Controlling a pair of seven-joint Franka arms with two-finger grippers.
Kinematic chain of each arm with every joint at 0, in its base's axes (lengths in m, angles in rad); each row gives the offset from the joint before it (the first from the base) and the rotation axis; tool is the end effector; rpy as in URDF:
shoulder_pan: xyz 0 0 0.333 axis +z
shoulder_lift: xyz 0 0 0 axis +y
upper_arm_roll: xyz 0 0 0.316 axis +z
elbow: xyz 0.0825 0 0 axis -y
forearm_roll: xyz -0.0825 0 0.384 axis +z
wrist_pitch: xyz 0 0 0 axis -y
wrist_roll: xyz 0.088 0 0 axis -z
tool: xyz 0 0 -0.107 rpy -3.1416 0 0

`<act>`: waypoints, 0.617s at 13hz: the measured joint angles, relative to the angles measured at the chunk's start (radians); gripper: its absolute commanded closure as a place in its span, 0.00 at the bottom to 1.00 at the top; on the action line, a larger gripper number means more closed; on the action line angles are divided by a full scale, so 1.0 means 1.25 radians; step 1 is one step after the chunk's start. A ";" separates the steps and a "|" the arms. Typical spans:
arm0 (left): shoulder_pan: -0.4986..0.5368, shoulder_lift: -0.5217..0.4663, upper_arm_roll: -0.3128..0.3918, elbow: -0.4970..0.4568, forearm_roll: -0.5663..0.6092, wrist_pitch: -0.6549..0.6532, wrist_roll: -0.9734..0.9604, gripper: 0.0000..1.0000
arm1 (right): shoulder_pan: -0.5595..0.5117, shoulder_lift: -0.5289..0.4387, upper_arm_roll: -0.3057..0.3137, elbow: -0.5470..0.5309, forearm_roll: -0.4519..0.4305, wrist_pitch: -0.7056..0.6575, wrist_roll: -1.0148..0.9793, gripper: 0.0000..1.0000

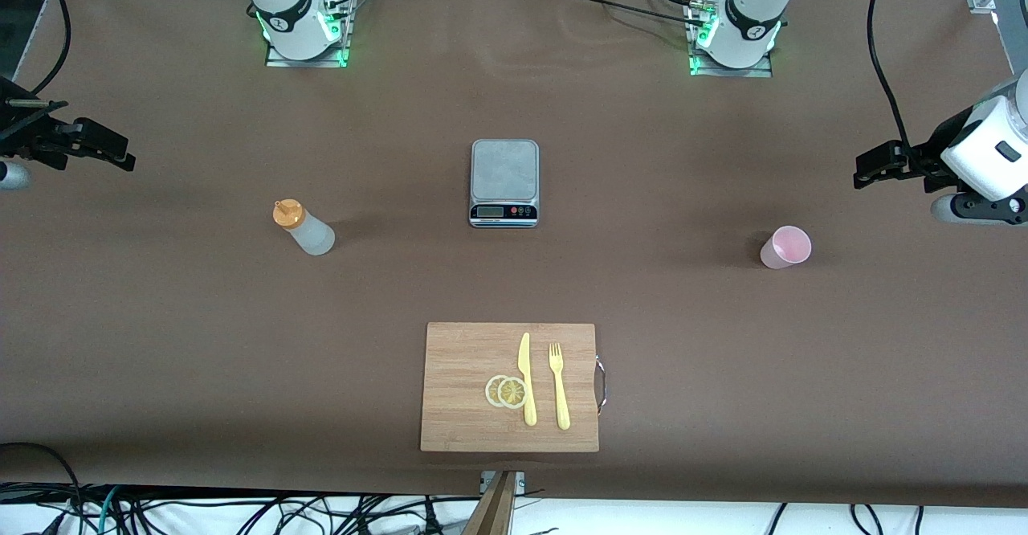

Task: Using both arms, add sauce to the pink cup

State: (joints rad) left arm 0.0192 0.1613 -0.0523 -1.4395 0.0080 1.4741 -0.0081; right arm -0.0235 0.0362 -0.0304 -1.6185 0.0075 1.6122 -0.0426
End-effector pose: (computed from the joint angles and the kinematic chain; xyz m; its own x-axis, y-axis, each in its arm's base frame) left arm 0.5920 -0.0162 0.5854 0.9917 -0.0243 -0.1261 -0.0246 -0.9997 -0.0006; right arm 0.5661 -0.0295 0.5852 0.9990 -0.0116 -0.0422 -0.0119 -0.9999 -0.0082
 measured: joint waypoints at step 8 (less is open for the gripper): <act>0.004 0.012 0.004 0.001 0.000 0.000 0.000 0.00 | 0.000 0.000 0.000 0.000 0.000 0.000 0.000 0.00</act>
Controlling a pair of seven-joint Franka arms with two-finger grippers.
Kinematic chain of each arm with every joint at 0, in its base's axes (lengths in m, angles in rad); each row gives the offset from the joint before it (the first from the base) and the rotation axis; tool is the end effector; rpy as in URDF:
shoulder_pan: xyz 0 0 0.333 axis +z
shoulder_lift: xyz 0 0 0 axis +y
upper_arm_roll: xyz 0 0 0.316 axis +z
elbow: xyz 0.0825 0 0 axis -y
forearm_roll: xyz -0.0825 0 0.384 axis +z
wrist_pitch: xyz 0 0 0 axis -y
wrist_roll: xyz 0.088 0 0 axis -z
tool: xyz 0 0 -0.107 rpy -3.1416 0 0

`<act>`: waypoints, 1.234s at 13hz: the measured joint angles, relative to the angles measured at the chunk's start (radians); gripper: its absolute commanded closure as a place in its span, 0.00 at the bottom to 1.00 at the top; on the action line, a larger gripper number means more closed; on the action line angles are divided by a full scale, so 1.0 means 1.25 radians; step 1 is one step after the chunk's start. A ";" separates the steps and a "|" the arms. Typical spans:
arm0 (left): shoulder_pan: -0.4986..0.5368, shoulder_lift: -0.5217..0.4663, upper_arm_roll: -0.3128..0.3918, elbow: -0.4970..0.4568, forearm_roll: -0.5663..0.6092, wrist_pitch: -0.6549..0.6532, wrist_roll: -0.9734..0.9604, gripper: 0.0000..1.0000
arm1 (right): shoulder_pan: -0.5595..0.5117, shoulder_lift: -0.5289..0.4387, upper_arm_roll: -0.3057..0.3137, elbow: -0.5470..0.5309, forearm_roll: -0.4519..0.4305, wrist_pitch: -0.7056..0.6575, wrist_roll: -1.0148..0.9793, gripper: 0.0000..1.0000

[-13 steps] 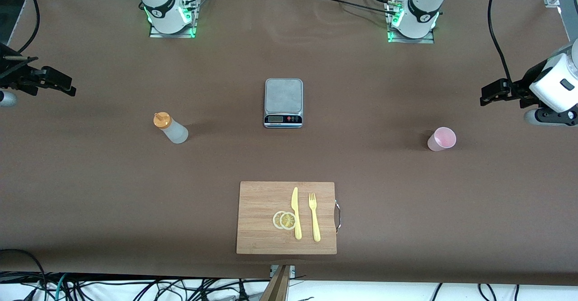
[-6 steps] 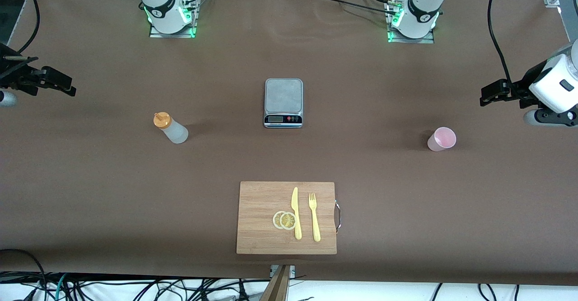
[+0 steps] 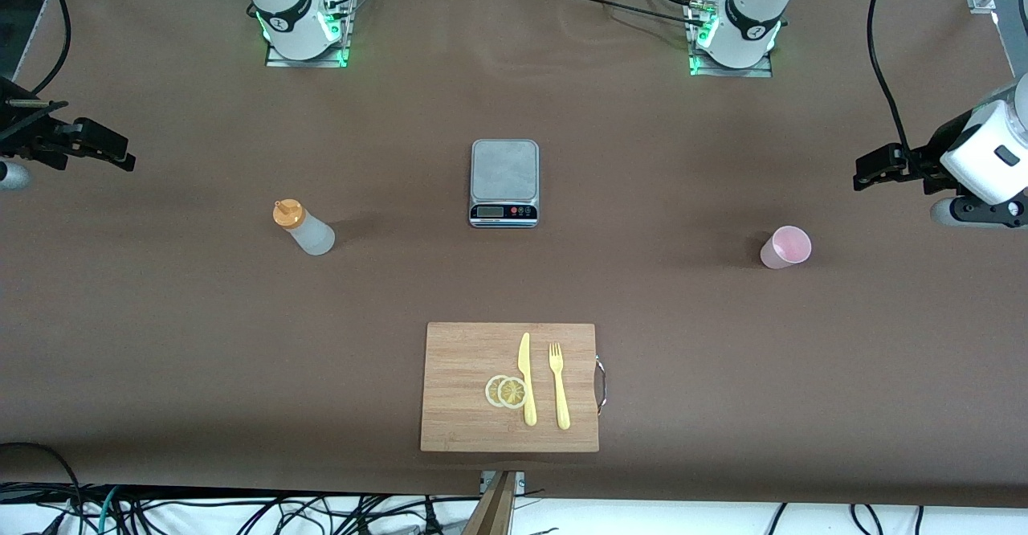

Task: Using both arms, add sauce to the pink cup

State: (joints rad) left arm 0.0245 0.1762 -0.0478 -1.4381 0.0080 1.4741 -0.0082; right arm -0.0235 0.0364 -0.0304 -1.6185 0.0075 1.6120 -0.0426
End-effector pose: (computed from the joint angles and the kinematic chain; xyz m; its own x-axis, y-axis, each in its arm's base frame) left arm 0.5959 -0.0105 0.5772 0.9901 -0.0145 -0.1395 -0.0148 -0.9999 -0.0008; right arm 0.5661 -0.0295 0.5851 0.9990 -0.0116 -0.0426 -0.0119 -0.9999 -0.0082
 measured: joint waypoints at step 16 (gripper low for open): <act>0.049 0.075 0.039 -0.173 0.000 0.163 0.132 0.00 | 0.000 0.001 0.000 0.000 0.000 -0.005 0.000 0.00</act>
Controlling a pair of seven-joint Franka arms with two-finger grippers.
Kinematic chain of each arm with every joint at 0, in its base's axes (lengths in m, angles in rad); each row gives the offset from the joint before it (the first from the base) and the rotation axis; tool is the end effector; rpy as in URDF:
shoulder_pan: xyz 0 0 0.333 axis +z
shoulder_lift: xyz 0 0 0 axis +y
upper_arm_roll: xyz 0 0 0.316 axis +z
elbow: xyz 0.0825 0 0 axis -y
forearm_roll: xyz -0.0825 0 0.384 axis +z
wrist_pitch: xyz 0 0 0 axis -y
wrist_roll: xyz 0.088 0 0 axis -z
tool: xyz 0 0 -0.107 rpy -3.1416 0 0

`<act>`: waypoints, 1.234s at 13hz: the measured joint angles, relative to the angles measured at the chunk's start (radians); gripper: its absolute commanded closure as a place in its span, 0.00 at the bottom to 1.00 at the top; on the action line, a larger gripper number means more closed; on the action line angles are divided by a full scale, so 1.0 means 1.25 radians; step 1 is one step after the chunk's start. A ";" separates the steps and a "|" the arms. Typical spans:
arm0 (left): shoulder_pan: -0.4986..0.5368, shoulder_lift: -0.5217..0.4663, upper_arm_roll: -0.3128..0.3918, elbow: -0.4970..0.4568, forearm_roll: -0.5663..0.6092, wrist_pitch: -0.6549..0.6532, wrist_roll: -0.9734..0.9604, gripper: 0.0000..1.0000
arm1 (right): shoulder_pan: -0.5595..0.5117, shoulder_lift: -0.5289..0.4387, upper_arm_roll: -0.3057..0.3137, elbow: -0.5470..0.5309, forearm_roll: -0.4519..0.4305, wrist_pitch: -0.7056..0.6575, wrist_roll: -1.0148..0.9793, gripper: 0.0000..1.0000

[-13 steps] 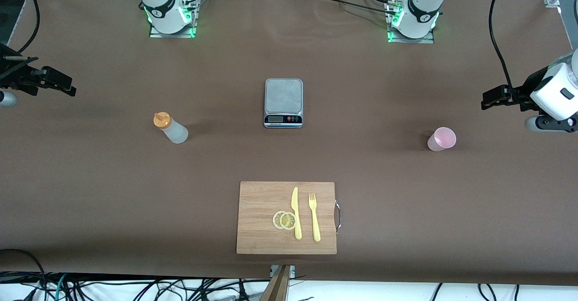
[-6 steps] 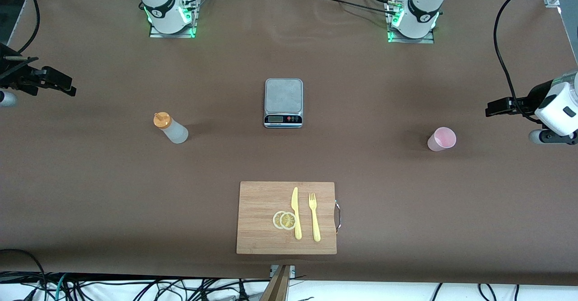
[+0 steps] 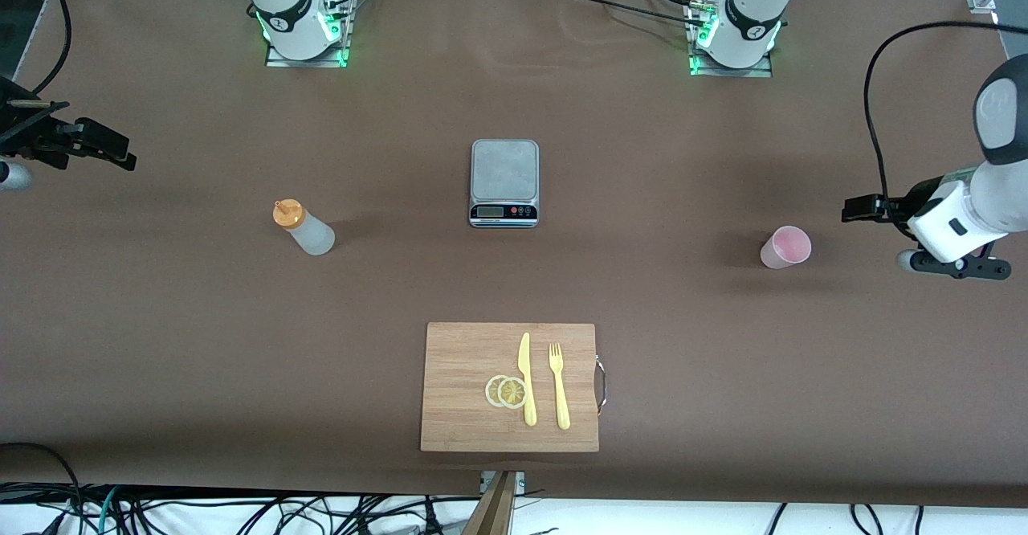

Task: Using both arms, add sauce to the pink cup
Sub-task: 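Move the left gripper down over the pink cup and grasp it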

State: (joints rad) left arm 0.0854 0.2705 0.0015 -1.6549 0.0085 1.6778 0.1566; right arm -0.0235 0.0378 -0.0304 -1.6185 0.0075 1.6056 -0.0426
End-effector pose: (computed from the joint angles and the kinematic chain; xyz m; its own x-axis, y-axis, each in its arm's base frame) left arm 0.6094 0.0538 0.4342 0.9672 -0.0731 -0.2434 -0.0679 -0.9972 0.0300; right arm 0.5657 -0.0294 0.5838 0.9987 -0.0115 -0.0503 -0.0120 -0.9999 -0.0085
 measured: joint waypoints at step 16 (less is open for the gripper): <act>0.013 0.066 0.040 -0.327 -0.008 0.469 0.036 0.01 | 0.000 0.000 0.000 0.000 0.000 -0.007 0.000 0.00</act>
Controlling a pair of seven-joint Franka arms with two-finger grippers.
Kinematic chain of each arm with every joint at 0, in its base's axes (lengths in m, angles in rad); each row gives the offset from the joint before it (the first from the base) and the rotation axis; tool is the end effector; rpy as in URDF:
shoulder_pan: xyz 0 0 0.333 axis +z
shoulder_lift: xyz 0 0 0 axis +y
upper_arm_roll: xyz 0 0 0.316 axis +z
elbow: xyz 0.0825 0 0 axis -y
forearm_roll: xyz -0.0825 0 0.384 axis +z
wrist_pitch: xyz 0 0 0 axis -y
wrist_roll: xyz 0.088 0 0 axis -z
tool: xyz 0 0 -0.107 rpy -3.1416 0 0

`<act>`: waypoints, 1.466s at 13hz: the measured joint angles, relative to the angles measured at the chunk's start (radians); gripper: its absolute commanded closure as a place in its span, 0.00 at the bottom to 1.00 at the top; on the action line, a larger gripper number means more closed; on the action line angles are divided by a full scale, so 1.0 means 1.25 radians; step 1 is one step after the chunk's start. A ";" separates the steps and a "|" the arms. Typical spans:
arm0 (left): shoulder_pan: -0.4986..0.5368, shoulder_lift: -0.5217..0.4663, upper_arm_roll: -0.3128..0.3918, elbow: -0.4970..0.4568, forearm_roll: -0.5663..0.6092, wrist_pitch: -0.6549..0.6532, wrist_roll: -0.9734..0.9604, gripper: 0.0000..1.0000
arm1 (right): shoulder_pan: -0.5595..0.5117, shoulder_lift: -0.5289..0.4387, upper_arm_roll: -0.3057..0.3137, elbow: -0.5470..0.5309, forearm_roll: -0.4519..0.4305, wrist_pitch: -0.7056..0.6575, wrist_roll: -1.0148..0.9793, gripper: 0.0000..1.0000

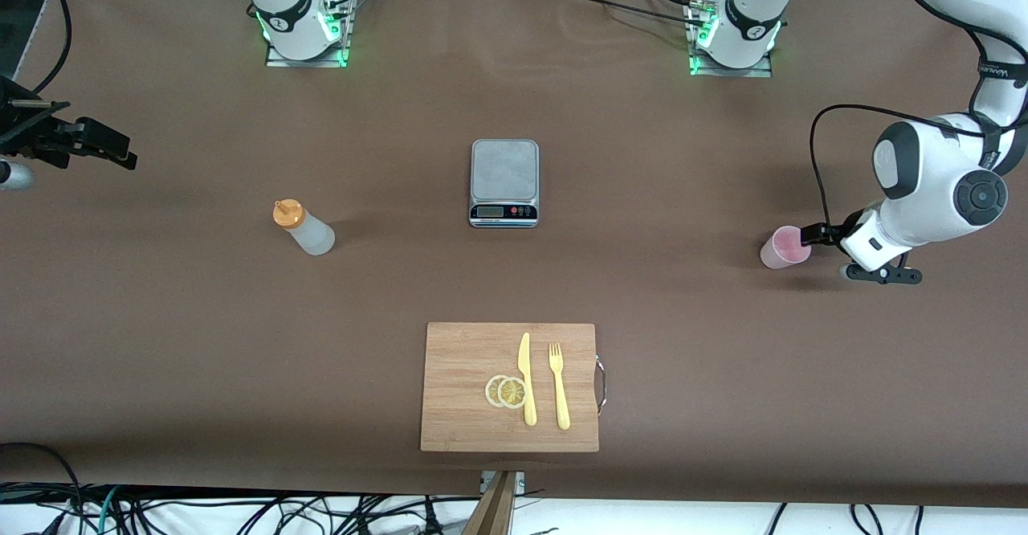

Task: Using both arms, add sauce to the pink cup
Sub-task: 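Move the left gripper down over the pink cup and grasp it, then carry the pink cup with the left gripper onto the digital scale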

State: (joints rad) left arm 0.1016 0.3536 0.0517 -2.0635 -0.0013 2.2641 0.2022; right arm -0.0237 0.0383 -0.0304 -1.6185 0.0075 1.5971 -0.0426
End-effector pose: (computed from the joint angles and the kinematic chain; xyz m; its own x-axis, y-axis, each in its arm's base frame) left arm 0.5671 0.0873 0.2491 0.9871 -0.0503 -0.1523 -0.0487 -0.9987 0.0138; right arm 0.5649 -0.0295 0.5828 0.9982 -0.0116 -0.0593 -0.0122 -0.9999 -0.0088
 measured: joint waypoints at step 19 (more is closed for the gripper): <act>-0.076 0.005 -0.006 0.047 -0.124 -0.083 -0.027 1.00 | 0.000 0.000 0.000 0.001 0.000 -0.012 0.000 0.00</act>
State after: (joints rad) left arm 0.0071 0.3603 0.0443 -2.0044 -0.1563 2.1601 0.1683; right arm -0.0231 0.0383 -0.0299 -1.6170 0.0075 1.5820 -0.0426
